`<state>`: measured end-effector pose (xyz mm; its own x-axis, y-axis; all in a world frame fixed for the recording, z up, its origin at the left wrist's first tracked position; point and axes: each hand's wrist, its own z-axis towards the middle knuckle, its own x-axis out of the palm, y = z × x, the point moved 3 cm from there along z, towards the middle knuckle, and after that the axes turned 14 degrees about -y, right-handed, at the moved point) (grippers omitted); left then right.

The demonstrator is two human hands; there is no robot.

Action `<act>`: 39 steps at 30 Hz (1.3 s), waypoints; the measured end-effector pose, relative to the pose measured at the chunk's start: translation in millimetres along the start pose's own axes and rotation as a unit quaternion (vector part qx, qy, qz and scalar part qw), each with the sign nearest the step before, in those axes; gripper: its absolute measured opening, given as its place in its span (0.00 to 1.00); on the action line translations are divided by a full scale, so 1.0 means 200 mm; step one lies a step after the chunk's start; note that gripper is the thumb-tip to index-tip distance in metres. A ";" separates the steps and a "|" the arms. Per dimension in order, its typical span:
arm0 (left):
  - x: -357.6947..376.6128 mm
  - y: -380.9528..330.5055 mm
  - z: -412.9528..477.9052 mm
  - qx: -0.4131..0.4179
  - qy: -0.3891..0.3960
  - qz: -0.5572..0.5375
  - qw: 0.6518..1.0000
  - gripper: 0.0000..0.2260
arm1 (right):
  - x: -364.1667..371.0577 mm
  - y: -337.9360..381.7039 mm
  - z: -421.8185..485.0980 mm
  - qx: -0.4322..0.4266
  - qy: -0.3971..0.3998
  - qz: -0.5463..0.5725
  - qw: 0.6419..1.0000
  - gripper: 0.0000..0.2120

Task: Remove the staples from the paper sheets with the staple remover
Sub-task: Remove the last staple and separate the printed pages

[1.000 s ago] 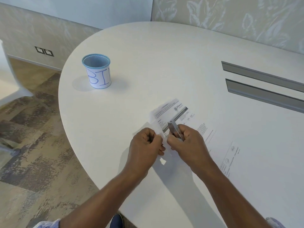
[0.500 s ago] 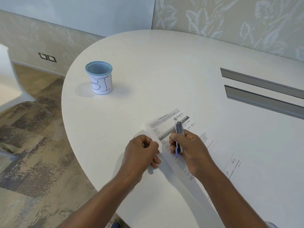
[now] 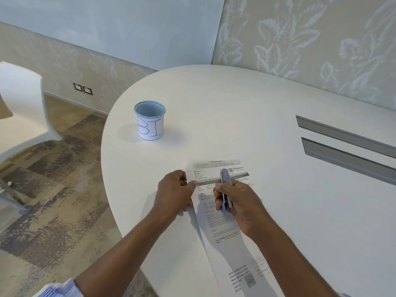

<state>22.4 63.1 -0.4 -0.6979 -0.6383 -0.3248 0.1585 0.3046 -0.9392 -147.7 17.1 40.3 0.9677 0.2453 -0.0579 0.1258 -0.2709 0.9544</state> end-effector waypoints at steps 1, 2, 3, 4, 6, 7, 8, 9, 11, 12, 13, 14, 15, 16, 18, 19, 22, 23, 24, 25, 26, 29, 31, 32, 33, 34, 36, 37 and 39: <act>-0.02 0.00 0.03 0.006 -0.011 0.006 1.000 0.07 | 0.02 0.03 0.02 -0.004 0.009 0.000 1.000 0.09; -0.04 -0.01 0.07 0.011 -0.023 0.010 1.000 0.08 | 0.05 0.07 0.04 -0.008 0.016 -0.003 1.000 0.06; -0.06 -0.01 0.10 0.018 -0.035 0.014 0.999 0.08 | 0.07 0.11 0.07 -0.014 0.023 -0.008 1.000 0.04; -0.08 -0.01 0.13 0.026 -0.046 0.017 0.998 0.09 | 0.10 0.14 0.10 -0.021 0.028 -0.015 0.999 0.05; -0.11 -0.01 0.18 0.037 -0.066 0.030 0.997 0.09 | 0.16 0.21 0.19 -0.037 0.041 -0.026 0.998 0.05; -0.12 -0.01 0.20 0.039 -0.074 0.038 0.996 0.09 | 0.20 0.24 0.23 -0.044 0.047 -0.031 0.997 0.05; -0.12 -0.01 0.21 0.039 -0.078 0.045 0.995 0.09 | 0.23 0.27 0.27 -0.048 0.051 -0.035 0.997 0.06; -0.12 0.00 0.21 0.039 -0.078 0.047 0.995 0.09 | 0.27 0.30 0.31 -0.050 0.052 -0.038 0.997 0.07; -0.11 0.01 0.21 0.038 -0.070 0.048 0.996 0.08 | 0.34 0.36 0.39 -0.050 0.055 -0.041 0.996 0.08; -0.11 0.01 0.21 0.037 -0.066 0.048 0.996 0.08 | 0.38 0.39 0.43 -0.049 0.056 -0.043 0.996 0.08; -0.12 0.01 0.21 0.036 -0.064 0.048 0.996 0.07 | 0.41 0.42 0.47 -0.050 0.056 -0.048 0.996 0.07; -0.12 0.01 0.21 0.036 -0.063 0.047 0.996 0.07 | 0.45 0.46 0.50 -0.051 0.054 -0.054 0.996 0.07; -0.12 0.00 0.21 0.037 -0.063 0.047 0.996 0.08 | 0.48 0.49 0.53 -0.051 0.051 -0.059 0.996 0.06; -0.12 0.00 0.21 0.039 -0.064 0.048 0.996 0.08 | 0.52 0.53 0.56 -0.052 0.048 -0.065 0.995 0.07; -0.12 0.00 0.21 0.043 -0.066 0.052 0.996 0.09 | 0.58 0.60 0.62 -0.053 0.040 -0.080 0.995 0.06; -0.12 -0.01 0.21 0.043 -0.068 0.053 0.995 0.09 | 0.62 0.63 0.65 -0.053 0.037 -0.089 0.994 0.06; -0.13 -0.01 0.22 0.048 -0.072 0.057 0.995 0.11 | 0.72 0.71 0.72 -0.060 0.030 -0.130 0.989 0.04; -0.13 0.00 0.22 0.054 -0.072 0.059 0.994 0.11 | 0.75 0.72 0.74 -0.064 0.030 -0.146 0.987 0.04; -0.13 0.00 0.21 0.057 -0.071 0.062 0.994 0.12 | 0.78 0.74 0.76 -0.067 0.032 -0.161 0.984 0.04; -0.13 -0.01 0.21 0.059 -0.070 0.065 0.994 0.11 | 0.80 0.75 0.77 -0.069 0.034 -0.177 0.981 0.04; -0.13 -0.01 0.21 0.059 -0.069 0.068 0.993 0.11 | 0.82 0.76 0.79 -0.073 0.036 -0.192 0.978 0.05; -0.12 -0.01 0.22 0.054 -0.074 0.073 0.993 0.12 | 0.89 0.78 0.82 -0.088 0.043 -0.233 0.968 0.04; -0.12 0.00 0.23 0.050 -0.074 0.067 0.994 0.12 | 0.92 0.79 0.84 -0.104 0.040 -0.264 0.958 0.03; -0.12 0.00 0.23 0.049 -0.073 0.064 0.994 0.13 | 0.93 0.79 0.85 -0.112 0.039 -0.278 0.953 0.03; -0.12 0.00 0.23 0.049 -0.072 0.062 0.994 0.13 | 0.94 0.79 0.86 -0.119 0.038 -0.292 0.948 0.04; -0.12 0.00 0.23 0.049 -0.070 0.062 0.994 0.13 | 0.95 0.80 0.87 -0.124 0.037 -0.305 0.943 0.04; -0.11 0.01 0.23 0.047 -0.070 0.057 0.995 0.12 | 0.96 0.80 0.90 -0.135 0.034 -0.330 0.934 0.07; -0.11 0.01 0.23 0.046 -0.071 0.054 0.995 0.12 | 0.97 0.80 0.91 -0.139 0.033 -0.340 0.929 0.09; -0.11 0.02 0.24 0.045 -0.074 0.052 0.995 0.13 | 0.98 0.81 0.92 -0.146 0.032 -0.351 0.924 0.11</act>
<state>71.6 44.3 -2.1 -0.5654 -0.7059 -0.4266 0.2913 0.3130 -0.9040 103.0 -150.4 128.4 0.6541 0.3220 -0.6845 0.6444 0.2368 0.7271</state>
